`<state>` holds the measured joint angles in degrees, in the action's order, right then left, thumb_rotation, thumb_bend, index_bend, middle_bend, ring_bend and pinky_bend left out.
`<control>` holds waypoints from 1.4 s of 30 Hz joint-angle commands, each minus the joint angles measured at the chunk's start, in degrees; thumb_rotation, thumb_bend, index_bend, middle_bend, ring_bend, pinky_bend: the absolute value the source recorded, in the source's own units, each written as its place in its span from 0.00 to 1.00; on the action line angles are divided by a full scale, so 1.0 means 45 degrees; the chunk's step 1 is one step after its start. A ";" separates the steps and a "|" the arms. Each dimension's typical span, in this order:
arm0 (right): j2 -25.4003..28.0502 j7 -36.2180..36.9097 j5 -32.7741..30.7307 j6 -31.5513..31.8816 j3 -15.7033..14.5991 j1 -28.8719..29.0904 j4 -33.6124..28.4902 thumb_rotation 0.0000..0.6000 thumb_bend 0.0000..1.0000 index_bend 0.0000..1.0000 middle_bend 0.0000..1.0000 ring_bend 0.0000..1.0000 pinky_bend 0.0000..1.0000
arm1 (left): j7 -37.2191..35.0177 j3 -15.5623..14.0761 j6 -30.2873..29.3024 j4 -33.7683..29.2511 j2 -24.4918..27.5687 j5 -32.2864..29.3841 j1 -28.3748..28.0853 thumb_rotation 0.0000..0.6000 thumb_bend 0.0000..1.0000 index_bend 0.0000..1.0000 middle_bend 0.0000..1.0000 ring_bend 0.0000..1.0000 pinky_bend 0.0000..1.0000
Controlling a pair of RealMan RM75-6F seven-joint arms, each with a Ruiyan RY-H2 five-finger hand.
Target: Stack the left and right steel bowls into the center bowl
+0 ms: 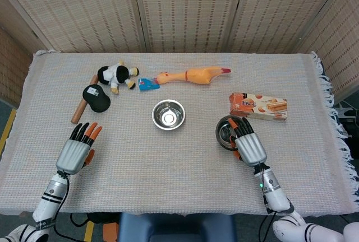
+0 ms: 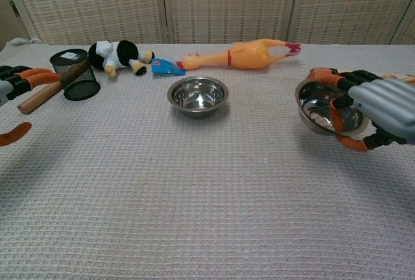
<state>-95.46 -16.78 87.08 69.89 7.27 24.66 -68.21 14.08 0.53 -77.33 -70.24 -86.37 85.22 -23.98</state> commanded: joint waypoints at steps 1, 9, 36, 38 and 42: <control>-0.0009 -0.0212 0.0053 0.0068 0.0501 0.0480 -0.0479 1.00 0.38 0.75 0.08 0.00 0.00 | -0.0254 -0.0014 -0.0023 0.0108 0.0085 -0.0028 0.0132 1.00 0.48 0.00 0.00 0.00 0.07; -0.1755 -0.0545 -0.1369 -0.2040 0.2413 0.3085 0.0563 1.00 0.38 0.72 0.08 0.00 0.00 | -0.0584 0.0151 -0.0064 0.0126 0.0338 0.0121 0.0189 1.00 0.48 0.00 0.00 0.00 0.07; -0.6025 0.5016 -0.1293 -0.3298 0.2322 0.7316 0.7722 1.00 0.08 0.00 0.00 0.00 0.00 | 0.0362 0.0670 -0.0314 -0.1409 0.1642 -0.0140 0.0607 1.00 0.49 0.00 0.00 0.00 0.07; -0.5047 0.4490 -0.1124 -0.2735 0.1958 0.6610 0.6259 1.00 0.06 0.00 0.00 0.00 0.00 | 0.0474 0.0635 -0.0433 -0.1631 0.1743 -0.0051 0.0678 1.00 0.49 0.00 0.00 0.00 0.07; -0.1803 0.2083 -0.1153 -0.1128 0.1160 0.4381 0.1277 1.00 0.06 0.00 0.00 0.00 0.00 | 0.0569 0.0388 -0.0862 -0.2241 0.2283 0.0095 0.1131 1.00 0.49 0.00 0.00 0.00 0.07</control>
<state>-117.79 2.66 81.20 57.19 16.83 54.43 -42.11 16.47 2.88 -80.31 -79.29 -77.19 85.37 -19.93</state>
